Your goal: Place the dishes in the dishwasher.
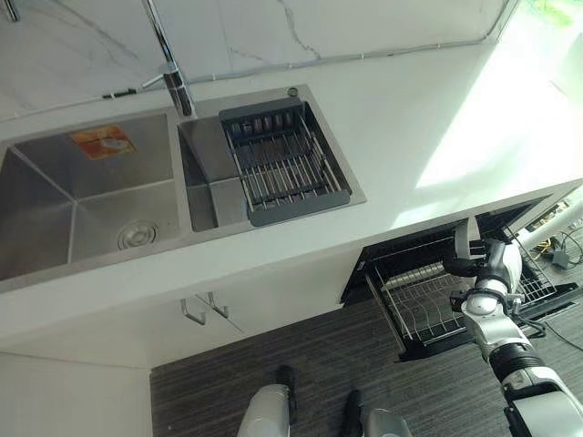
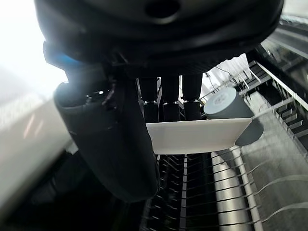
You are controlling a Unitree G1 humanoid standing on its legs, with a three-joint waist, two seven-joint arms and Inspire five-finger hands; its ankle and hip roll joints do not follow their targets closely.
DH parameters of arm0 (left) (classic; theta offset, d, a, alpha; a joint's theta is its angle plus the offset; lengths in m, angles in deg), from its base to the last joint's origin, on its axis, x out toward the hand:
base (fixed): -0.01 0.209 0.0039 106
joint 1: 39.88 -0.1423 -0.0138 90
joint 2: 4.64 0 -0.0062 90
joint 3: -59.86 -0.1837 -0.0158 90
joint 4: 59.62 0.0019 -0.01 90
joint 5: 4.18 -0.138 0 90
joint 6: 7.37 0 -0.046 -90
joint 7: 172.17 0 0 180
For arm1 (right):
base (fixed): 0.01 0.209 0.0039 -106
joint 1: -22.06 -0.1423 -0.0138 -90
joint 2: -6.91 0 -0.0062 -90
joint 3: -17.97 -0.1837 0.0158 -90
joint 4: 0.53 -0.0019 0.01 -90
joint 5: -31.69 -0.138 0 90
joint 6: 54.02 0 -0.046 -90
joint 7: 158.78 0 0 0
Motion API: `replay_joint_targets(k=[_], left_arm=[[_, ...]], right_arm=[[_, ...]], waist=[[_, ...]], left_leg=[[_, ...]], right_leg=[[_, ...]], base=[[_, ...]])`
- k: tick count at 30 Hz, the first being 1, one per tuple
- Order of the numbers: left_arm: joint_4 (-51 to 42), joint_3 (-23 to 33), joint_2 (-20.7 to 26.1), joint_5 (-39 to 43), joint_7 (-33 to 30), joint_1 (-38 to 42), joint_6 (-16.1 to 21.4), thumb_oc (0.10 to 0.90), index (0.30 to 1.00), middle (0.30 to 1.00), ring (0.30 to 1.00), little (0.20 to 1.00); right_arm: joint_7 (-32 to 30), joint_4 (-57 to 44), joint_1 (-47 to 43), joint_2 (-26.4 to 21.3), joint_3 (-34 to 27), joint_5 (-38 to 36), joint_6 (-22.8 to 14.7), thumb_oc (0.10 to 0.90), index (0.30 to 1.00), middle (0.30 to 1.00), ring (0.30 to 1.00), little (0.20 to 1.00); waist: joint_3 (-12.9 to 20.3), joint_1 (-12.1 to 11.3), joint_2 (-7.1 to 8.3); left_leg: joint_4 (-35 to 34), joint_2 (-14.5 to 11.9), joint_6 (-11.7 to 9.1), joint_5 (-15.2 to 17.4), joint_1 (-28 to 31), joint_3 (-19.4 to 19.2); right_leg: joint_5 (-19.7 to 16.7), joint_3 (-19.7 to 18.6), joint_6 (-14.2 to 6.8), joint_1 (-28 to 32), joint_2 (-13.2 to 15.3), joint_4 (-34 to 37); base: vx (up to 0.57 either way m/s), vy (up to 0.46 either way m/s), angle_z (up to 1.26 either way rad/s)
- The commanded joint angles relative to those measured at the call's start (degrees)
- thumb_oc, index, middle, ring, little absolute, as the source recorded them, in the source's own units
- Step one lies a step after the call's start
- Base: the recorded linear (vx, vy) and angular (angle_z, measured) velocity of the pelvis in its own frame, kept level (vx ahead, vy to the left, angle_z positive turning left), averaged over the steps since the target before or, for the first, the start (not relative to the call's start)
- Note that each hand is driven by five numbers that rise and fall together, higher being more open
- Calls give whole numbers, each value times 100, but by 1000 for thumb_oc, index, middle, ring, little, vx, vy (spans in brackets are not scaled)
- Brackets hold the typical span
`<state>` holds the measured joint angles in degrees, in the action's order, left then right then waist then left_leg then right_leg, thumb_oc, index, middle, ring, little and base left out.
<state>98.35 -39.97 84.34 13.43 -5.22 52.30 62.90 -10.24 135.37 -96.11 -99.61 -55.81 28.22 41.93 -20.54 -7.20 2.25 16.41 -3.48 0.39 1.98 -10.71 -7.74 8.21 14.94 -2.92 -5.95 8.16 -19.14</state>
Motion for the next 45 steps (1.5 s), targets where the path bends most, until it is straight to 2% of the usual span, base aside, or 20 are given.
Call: replay_joint_targets(k=[1,4,7,10,11,13,17,18,19,20,24,29,33,35,40,42,43,44,45], left_arm=[[79,-153,335,-104,28,-56,-60,800,900,900,900,900],[111,-210,552,-16,166,127,57,800,900,900,900,900],[102,-284,670,4,153,229,159,800,900,900,900,900],[98,-381,702,36,161,353,301,800,900,900,900,900],[96,-429,679,63,157,409,357,800,900,900,900,900],[75,-638,536,271,71,640,343,800,900,900,900,900],[123,-717,424,412,78,652,389,800,900,900,900,900],[125,-726,411,422,78,650,383,800,900,900,900,900],[131,-732,405,433,81,653,381,800,900,900,900,900],[146,-738,406,433,107,659,407,800,900,900,900,900],[112,-751,366,398,96,699,478,800,900,900,900,900],[24,-760,281,515,29,771,351,800,900,900,900,900],[33,-762,295,614,88,836,241,800,900,900,900,900],[16,-761,287,638,93,868,190,800,900,900,900,900],[-33,-771,250,676,14,913,82,800,900,900,900,900],[-77,-797,183,787,-74,951,-14,800,900,900,900,900],[-110,-808,163,855,-102,955,-74,800,900,900,900,900],[-160,-787,84,1019,-164,962,-121,800,900,900,900,900],[-279,-694,-36,1403,-220,945,-121,800,900,900,900,900]], right_arm=[[-148,-138,-922,-495,277,963,-248,400,300,300,300,300],[-120,320,-1378,-647,651,1089,-214,400,300,300,300,300],[-193,602,-1516,-485,947,977,-143,400,300,300,300,300],[-268,834,-1618,-277,1144,876,-67,400,300,300,300,300],[-330,948,-1648,-180,1174,897,-76,400,300,300,300,300],[-1322,1277,-1817,222,1250,862,289,400,300,300,300,300],[-1222,1472,-1974,217,1179,585,205,400,300,300,300,300],[-1195,1494,-2005,195,1170,513,170,632,648,648,648,648],[-1141,1512,-2033,175,1163,427,109,800,900,900,900,900],[-1062,1534,-2078,162,1131,252,-8,800,900,900,900,900],[-1130,1564,-2071,164,978,-130,78,800,900,900,900,900],[-1811,1561,-1789,137,633,-426,393,800,900,900,900,900],[-1931,1646,-1762,82,388,-453,408,800,900,900,900,900],[-1989,1619,-1753,56,266,-835,364,800,900,900,900,900],[-1996,1577,-1675,87,76,-1185,-54,800,900,900,900,900],[-2173,1465,-1617,179,-126,-1927,-620,800,900,900,900,900],[-2149,1406,-1579,219,-261,-2233,-944,800,900,900,900,900],[-2202,1187,-1477,371,-546,-2648,-1705,800,900,900,900,900],[-2475,323,-1155,542,-979,-2410,-2668,800,900,900,900,900]], waist=[[259,-194,8],[-19,-295,70],[-205,-387,145],[-336,-434,147],[-375,-438,123],[-553,-458,-27],[-632,-445,-181],[-638,-443,-201],[-642,-441,-215],[-643,-437,-231],[-636,-408,-229],[-655,-268,-282],[-669,-212,-344],[-669,-180,-357],[-632,-122,-346],[-615,-66,-370],[-606,-41,-387],[-581,15,-417],[-544,167,-467]], left_leg=[[78,152,-123,816,-88,631],[78,152,-100,729,-409,691],[78,173,-66,687,-635,746],[78,212,-46,652,-810,802],[78,227,-44,640,-867,814],[78,276,-51,620,-1018,810],[78,325,-57,599,-1157,806],[78,332,-60,598,-1172,798],[78,338,-62,597,-1182,792],[78,343,-64,590,-1202,775],[78,336,-65,591,-1250,704],[78,294,-60,608,-1209,593],[78,281,-60,600,-1208,554],[78,277,-55,607,-1208,533],[78,255,-58,607,-1182,490],[78,227,-68,604,-1138,449],[78,215,-71,605,-1110,429],[78,196,-73,617,-1055,392],[78,169,-72,630,-949,337]], right_leg=[[27,-124,-383,-52,-15,195],[-55,-116,-386,-325,-84,195],[-115,-83,-397,-515,-108,195],[-164,-63,-396,-675,-121,195],[-179,-63,-393,-738,-122,195],[-197,-77,-394,-889,-103,195],[-199,-40,-380,-1029,-69,195],[-198,-32,-380,-1043,-60,195],[-198,-26,-382,-1053,-53,195],[-207,-16,-382,-1075,-41,195],[-230,-11,-390,-1149,-10,195],[-259,-65,-393,-1181,-4,195],[-281,-93,-398,-1211,-8,195],[-285,-119,-398,-1232,-13,195],[-290,-172,-377,-1241,-43,195],[-282,-206,-354,-1221,-57,195],[-276,-223,-344,-1202,-64,195],[-249,-261,-318,-1162,-82,195],[-221,-338,-285,-1095,-121,195]], base=[[-157,-73,6],[-187,-80,11],[-93,-83,14],[-91,-46,14],[-128,22,11],[-135,48,4],[-82,75,-4],[-46,62,-4],[-43,52,0],[-51,48,4],[-32,22,2],[-8,45,0],[-16,39,-1],[-11,16,0],[5,10,-9],[15,46,-11],[32,85,-8],[56,143,-15],[48,129,-18]])
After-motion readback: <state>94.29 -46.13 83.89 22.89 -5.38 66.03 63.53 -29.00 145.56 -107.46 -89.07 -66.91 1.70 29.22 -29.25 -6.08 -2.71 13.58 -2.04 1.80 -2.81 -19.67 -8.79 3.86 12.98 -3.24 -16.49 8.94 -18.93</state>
